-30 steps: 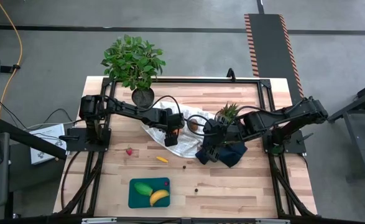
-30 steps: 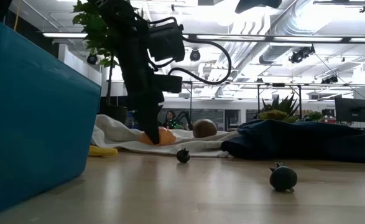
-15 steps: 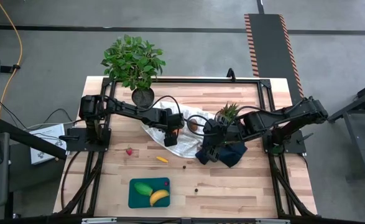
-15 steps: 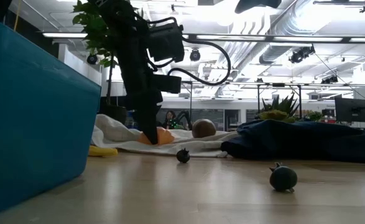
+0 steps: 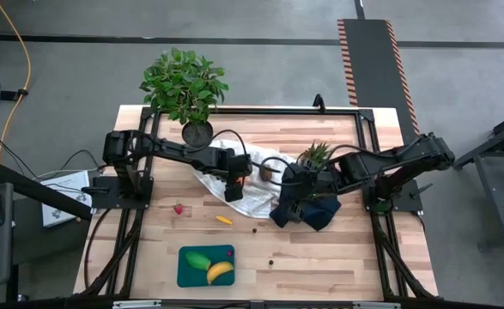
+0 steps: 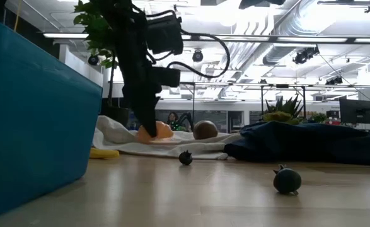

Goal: Pick and placing Produce into tupperware
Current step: Put the croissant into the bin

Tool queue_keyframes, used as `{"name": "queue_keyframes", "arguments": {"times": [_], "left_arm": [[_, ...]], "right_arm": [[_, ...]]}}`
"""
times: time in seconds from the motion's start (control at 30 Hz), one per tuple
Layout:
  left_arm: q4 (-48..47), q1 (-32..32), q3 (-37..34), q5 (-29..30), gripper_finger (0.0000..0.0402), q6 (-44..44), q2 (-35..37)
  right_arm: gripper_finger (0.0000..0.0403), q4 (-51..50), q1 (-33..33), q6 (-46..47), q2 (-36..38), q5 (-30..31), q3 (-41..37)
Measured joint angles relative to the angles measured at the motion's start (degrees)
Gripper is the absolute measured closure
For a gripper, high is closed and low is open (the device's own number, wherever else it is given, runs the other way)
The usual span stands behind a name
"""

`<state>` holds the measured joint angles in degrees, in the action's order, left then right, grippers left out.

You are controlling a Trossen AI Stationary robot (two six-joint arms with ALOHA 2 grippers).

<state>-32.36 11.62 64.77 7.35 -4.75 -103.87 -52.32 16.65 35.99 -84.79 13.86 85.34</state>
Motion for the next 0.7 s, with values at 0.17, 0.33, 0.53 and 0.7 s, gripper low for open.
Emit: {"name": "queue_keyframes", "arguments": {"times": [0.17,0.33,0.53,0.7], "left_arm": [[-0.69,-0.04,0.0,-3.09,0.0205,-0.42,2.11],[-1.71,-0.21,0.05,-8.54,0.0208,-0.42,4.64],[-2.75,-2.24,0.07,-15.6,0.0206,-1.45,8.42],[-3.4,-5.04,0.07,-20.59,0.0207,-2.12,12.0]], "right_arm": [[0.0162,0.08,0.02,0.01,2.73,2.57,0.0],[0.0162,-1.03,0.02,0.02,5.42,4.83,0.0],[0.0162,-2.93,0.02,0.15,7.3,6.95,0.02],[0.0162,-3.56,0.02,0.04,7.44,7.2,0.02]]}}
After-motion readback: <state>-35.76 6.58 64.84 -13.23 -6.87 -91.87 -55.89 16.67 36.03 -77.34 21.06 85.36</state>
